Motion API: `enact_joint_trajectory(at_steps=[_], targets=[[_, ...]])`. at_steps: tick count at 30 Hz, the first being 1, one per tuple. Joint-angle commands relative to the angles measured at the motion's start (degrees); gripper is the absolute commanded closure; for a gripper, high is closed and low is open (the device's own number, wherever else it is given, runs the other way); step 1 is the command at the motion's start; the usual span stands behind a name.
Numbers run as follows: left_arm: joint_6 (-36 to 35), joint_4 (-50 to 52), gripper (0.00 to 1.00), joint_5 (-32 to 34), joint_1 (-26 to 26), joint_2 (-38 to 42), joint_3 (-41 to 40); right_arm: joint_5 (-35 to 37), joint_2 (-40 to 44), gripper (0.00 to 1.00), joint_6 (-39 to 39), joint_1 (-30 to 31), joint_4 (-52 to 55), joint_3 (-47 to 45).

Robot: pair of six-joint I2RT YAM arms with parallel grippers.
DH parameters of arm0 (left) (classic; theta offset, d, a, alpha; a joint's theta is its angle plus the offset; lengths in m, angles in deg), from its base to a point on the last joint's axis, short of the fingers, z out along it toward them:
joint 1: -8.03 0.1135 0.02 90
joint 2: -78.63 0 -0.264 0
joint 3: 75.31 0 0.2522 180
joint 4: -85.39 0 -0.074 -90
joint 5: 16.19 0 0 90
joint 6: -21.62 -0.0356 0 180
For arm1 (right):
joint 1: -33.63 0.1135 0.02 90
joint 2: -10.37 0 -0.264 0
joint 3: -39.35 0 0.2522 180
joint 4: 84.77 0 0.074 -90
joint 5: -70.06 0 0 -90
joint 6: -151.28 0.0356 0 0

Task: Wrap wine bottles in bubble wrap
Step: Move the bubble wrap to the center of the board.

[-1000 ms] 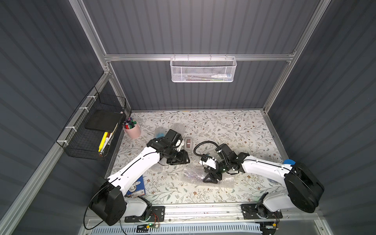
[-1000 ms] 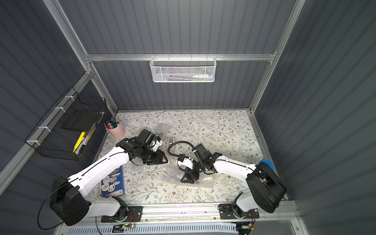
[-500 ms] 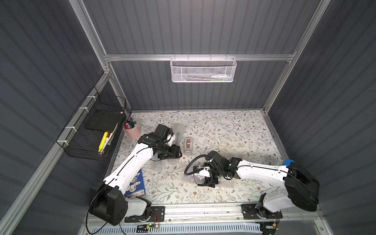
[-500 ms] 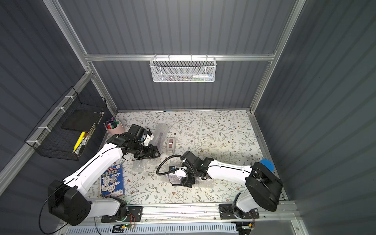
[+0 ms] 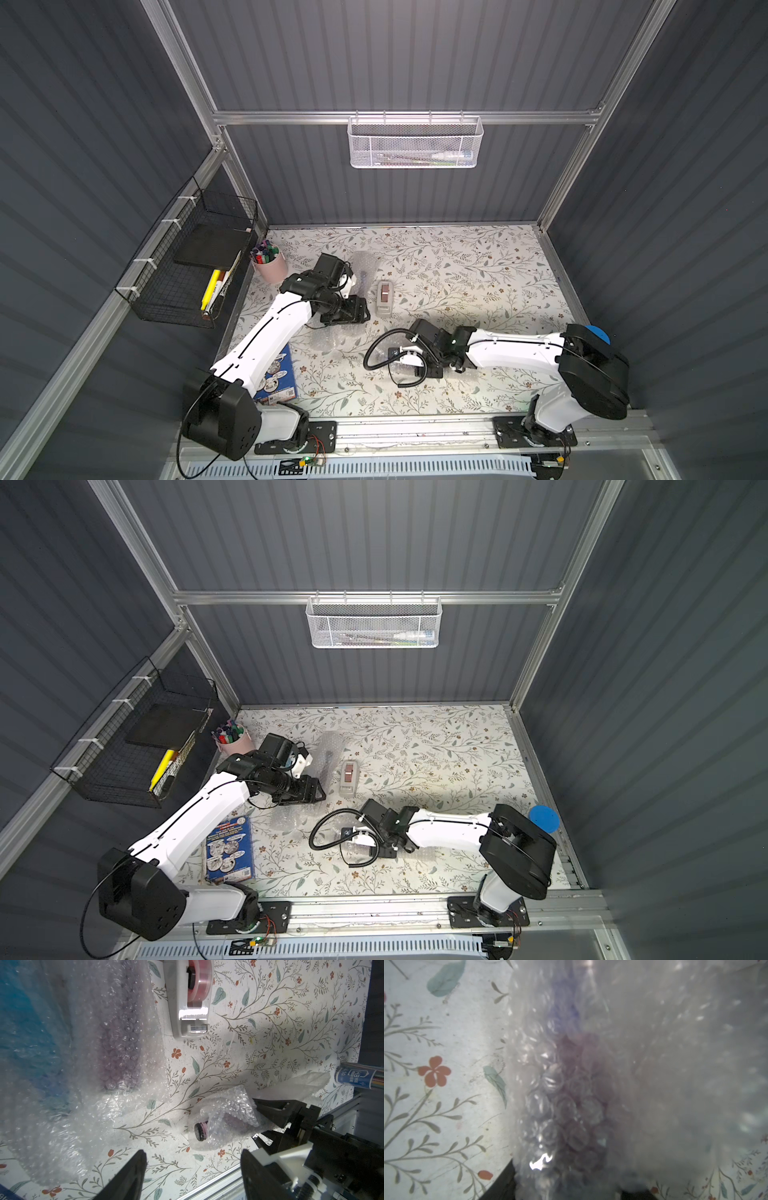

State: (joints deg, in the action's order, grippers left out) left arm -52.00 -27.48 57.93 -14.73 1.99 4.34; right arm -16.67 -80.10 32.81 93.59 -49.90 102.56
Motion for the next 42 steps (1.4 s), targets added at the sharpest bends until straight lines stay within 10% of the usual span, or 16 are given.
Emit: enact_joint_trajectory(at_steps=[1,8,17,29,32,36,42], targets=[[-1.7,1.8,0.26,-0.4,0.7,-0.1,-1.0,4.0,0.7,0.50,8.7,0.1,4.3,1.6],[-2.6,1.8,0.26,-0.5,1.8,-0.9,-0.8,14.9,2.7,0.55,23.0,-2.2,9.2,2.9],[-3.7,1.4,0.25,-0.9,3.5,-1.8,0.8,1.6,-6.1,0.59,38.3,-19.4,11.4,13.9],[-3.0,-1.8,0.20,2.0,6.6,-2.6,1.8,-7.7,-28.2,0.43,68.7,-24.1,10.7,39.5],[-3.2,-4.9,0.01,6.6,7.3,-3.2,3.0,-7.9,-27.9,0.31,69.6,-24.4,8.2,38.9],[-3.9,-10.6,0.01,14.4,8.9,-5.0,3.8,-5.8,-23.9,0.04,67.4,-26.7,11.6,38.2],[-4.9,-22.4,0.01,28.3,16.2,-6.4,1.4,-4.3,-6.3,0.01,52.0,-33.4,7.9,28.1]])
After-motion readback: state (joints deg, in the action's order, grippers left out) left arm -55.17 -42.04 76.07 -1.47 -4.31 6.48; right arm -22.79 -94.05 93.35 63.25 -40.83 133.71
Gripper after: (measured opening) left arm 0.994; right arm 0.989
